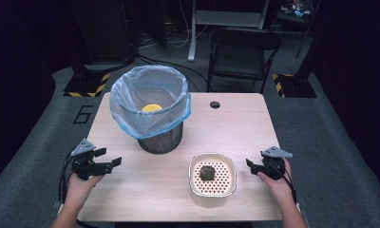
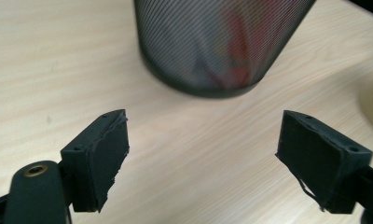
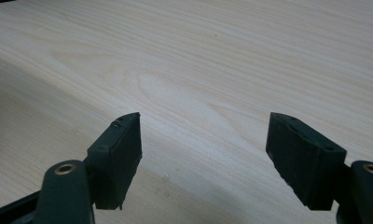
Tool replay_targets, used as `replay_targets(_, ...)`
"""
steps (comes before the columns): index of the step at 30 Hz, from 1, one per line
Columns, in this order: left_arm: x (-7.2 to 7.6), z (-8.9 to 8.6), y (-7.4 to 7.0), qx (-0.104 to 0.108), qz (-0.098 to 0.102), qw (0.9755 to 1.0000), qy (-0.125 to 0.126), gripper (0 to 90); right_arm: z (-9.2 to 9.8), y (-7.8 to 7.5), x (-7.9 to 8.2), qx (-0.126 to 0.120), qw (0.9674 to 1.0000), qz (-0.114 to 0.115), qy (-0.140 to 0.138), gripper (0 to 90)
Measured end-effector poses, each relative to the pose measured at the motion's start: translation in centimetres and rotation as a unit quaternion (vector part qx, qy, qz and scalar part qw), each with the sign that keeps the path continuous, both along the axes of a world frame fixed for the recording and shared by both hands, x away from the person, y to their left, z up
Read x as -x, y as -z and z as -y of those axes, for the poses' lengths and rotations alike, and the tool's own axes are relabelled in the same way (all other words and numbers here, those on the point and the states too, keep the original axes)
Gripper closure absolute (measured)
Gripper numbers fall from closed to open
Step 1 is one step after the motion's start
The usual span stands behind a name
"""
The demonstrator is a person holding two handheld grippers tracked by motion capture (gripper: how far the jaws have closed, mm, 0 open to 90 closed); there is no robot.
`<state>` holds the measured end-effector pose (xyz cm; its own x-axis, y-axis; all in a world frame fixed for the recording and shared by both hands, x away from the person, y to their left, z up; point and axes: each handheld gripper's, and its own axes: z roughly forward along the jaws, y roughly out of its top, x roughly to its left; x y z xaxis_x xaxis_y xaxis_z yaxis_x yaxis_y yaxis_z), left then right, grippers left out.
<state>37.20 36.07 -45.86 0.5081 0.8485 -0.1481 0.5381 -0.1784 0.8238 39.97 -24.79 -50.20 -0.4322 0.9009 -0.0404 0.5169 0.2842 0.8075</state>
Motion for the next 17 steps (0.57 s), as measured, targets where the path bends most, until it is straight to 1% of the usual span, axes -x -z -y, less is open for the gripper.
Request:
replay_targets(2, 0.1, -0.4, 0.8, -0.01, -0.002, 0.9999, 0.002, 15.0, 0.0, 0.0, 0.0, -0.001, 1.0, -0.001, 0.0, 26.4)
replay_targets(3, 0.1, -0.4, 1.3, -0.011, 0.002, 0.9999, -0.005, 14.9, 0.1, 0.0, 0.0, 0.0, 1.0, -0.002, -0.004, 26.4)
replay_targets(4, 0.1, -0.7, 1.8, -0.019, -0.003, 0.9998, -0.006, 14.7, 0.1, 0.1, 0.0, 0.001, 1.0, -0.002, -0.003, 26.4)
replay_targets(5, 0.1, -0.7, 2.2, -0.016, 0.001, 0.9998, -0.012, 14.5, 0.1, 0.1, 0.0, 0.004, 1.0, -0.003, -0.005, 26.4)
replay_targets(7, 0.1, -1.1, 3.3, -0.016, -0.004, 0.9997, -0.018, 14.0, 0.0, 0.2, -0.1, 0.002, 1.0, 0.0, -0.003, 26.4)
replay_targets(8, 0.1, -1.3, 3.7, -0.021, -0.011, 0.9995, -0.019, 14.0, 0.0, 0.2, -0.1, 0.003, 1.0, -0.002, -0.003, 26.4)
replay_targets(9, 0.0, -1.3, 4.1, -0.026, -0.014, 0.9993, -0.024, 14.0, 0.0, 0.3, -0.1, 0.006, 0.9999, -0.005, -0.01, 26.4)
replay_targets(10, 0.0, -1.4, 4.4, -0.036, -0.015, 0.9989, -0.028, 14.2, 0.0, 0.4, -0.1, 0.005, 1.0, -0.003, -0.008, 26.4)
replay_targets(11, 0.0, -1.4, 4.6, -0.046, -0.014, 0.9984, -0.03, 14.4, -0.1, 0.4, -0.2, 0.007, 1.0, -0.004, -0.006, 26.4)
replay_targets(13, -0.2, -1.6, 5.0, -0.067, -0.02, 0.9967, -0.04, 14.4, 0.1, 0.5, -0.2, 0.012, 0.9998, -0.007, -0.011, 26.3)
replay_targets(14, -0.2, -1.7, 5.2, -0.068, -0.026, 0.9963, -0.046, 14.3, 0.0, 0.6, -0.2, 0.007, 0.9999, -0.007, -0.004, 26.3)
replay_targets(15, -0.4, -1.8, 5.5, -0.071, -0.028, 0.9955, -0.057, 14.2, 0.1, 0.6, -0.2, 0.008, 0.9999, -0.007, -0.003, 26.2)
replay_targets(16, -0.6, -1.9, 5.8, -0.079, -0.029, 0.9942, -0.067, 14.3, 0.2, 0.7, -0.3, 0.006, 1.0, -0.006, -0.001, 26.1)
replay_targets(17, -0.8, -2.1, 6.0, -0.08, -0.033, 0.9928, -0.083, 14.3, 0.3, 0.8, -0.3, 0.006, 0.9999, -0.007, 0.005, 25.8)
